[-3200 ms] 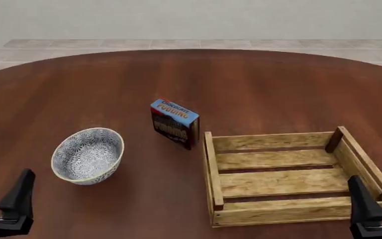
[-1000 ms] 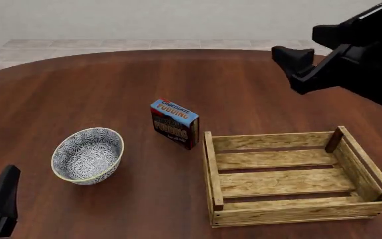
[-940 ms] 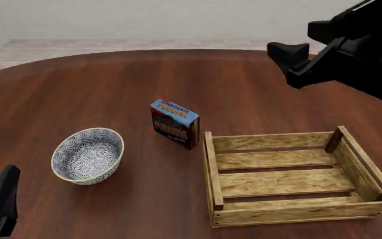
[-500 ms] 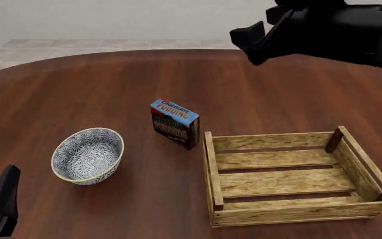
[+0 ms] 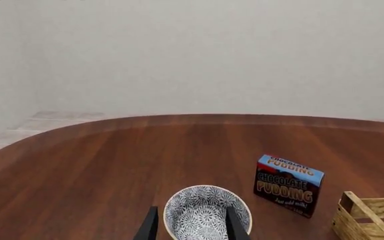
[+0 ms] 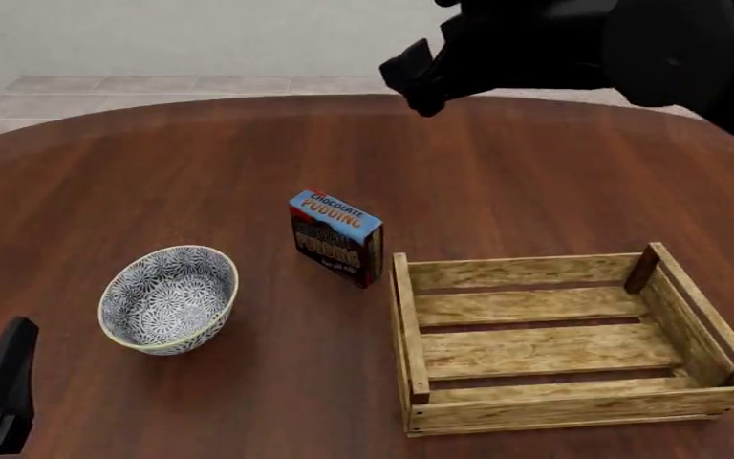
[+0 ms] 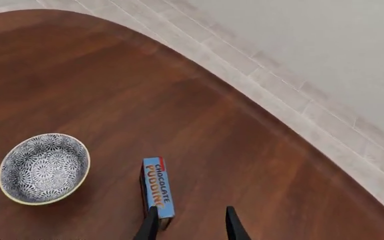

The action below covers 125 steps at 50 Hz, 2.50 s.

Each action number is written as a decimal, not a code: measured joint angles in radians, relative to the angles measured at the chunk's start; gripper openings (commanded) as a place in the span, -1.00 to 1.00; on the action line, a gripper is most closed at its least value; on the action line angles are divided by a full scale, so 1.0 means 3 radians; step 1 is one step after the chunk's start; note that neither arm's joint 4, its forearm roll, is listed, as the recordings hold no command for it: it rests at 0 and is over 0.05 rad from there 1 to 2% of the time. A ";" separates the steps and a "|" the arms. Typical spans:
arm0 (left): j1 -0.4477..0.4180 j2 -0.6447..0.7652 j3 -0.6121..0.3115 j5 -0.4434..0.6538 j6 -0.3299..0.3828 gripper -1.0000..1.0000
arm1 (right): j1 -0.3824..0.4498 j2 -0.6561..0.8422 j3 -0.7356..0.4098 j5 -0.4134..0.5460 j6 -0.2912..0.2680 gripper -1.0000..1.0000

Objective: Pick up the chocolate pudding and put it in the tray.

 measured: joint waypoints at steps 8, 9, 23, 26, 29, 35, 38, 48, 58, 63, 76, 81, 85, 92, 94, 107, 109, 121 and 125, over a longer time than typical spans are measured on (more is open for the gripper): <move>0.0006 0.0000 -0.0004 -0.0001 0.0001 1.00 | 0.0049 0.0223 -0.0228 0.0108 -0.0027 1.00; 0.0006 0.0000 -0.0003 -0.0001 0.0000 1.00 | 0.0054 0.0250 -0.0257 0.0121 -0.0027 1.00; 0.0007 0.0000 0.0006 -0.0003 0.0004 1.00 | 0.0126 0.0586 -0.0618 0.0299 -0.0028 1.00; 0.0007 0.0000 0.0006 0.0000 0.0006 1.00 | 0.0135 0.0655 -0.0696 0.0337 -0.0019 1.00; 0.0005 0.0000 0.0005 0.0004 0.0008 1.00 | 0.0141 0.0717 -0.0764 0.0366 -0.0007 1.00; 0.0002 0.0001 0.0005 0.0012 0.0014 1.00 | 0.0165 0.0807 -0.0845 0.0402 0.0031 1.00; 0.0002 0.0001 0.0006 0.0014 0.0017 1.00 | 0.0179 0.0843 -0.0868 0.0412 0.0051 1.00; 0.0006 0.0000 -0.0009 0.0035 0.0033 1.00 | 0.0185 0.1001 -0.0968 0.0448 0.0104 1.00; 0.0008 0.0000 -0.0038 0.0068 0.0049 1.00 | 0.0118 0.1196 -0.1102 0.0494 0.0110 1.00; 0.0009 0.0001 -0.0049 0.0082 0.0055 1.00 | 0.0089 0.1274 -0.1158 0.0513 0.0111 1.00; 0.0009 0.0000 -0.0069 0.0095 0.0063 1.00 | 0.0068 0.1399 -0.1173 0.0485 0.0134 1.00; 0.0009 0.0000 -0.0068 0.0091 0.0065 1.00 | 0.0066 0.1431 -0.1153 0.0458 0.0147 1.00; 0.0008 0.0000 -0.0065 0.0087 0.0067 1.00 | 0.0066 0.1450 -0.1128 0.0428 0.0158 1.00; 0.0006 0.0001 -0.0056 0.0079 0.0070 1.00 | 0.0064 0.1478 -0.1075 0.0371 0.0179 1.00; 0.0005 0.0001 -0.0053 0.0077 0.0071 1.00 | 0.0064 0.1484 -0.1060 0.0355 0.0185 1.00; 0.0001 0.0001 -0.0038 0.0069 0.0079 1.00 | 0.0066 0.1516 -0.0965 0.0261 0.0214 1.00; 0.0000 0.0001 -0.0038 0.0070 0.0080 1.00 | 0.0067 0.1519 -0.0942 0.0240 0.0213 1.00; -0.0004 0.0001 -0.0039 0.0074 0.0083 1.00 | 0.0076 0.1543 -0.0851 0.0172 0.0191 1.00; -0.0005 0.0001 -0.0038 0.0071 0.0083 1.00 | 0.0078 0.1556 -0.0840 0.0168 0.0183 1.00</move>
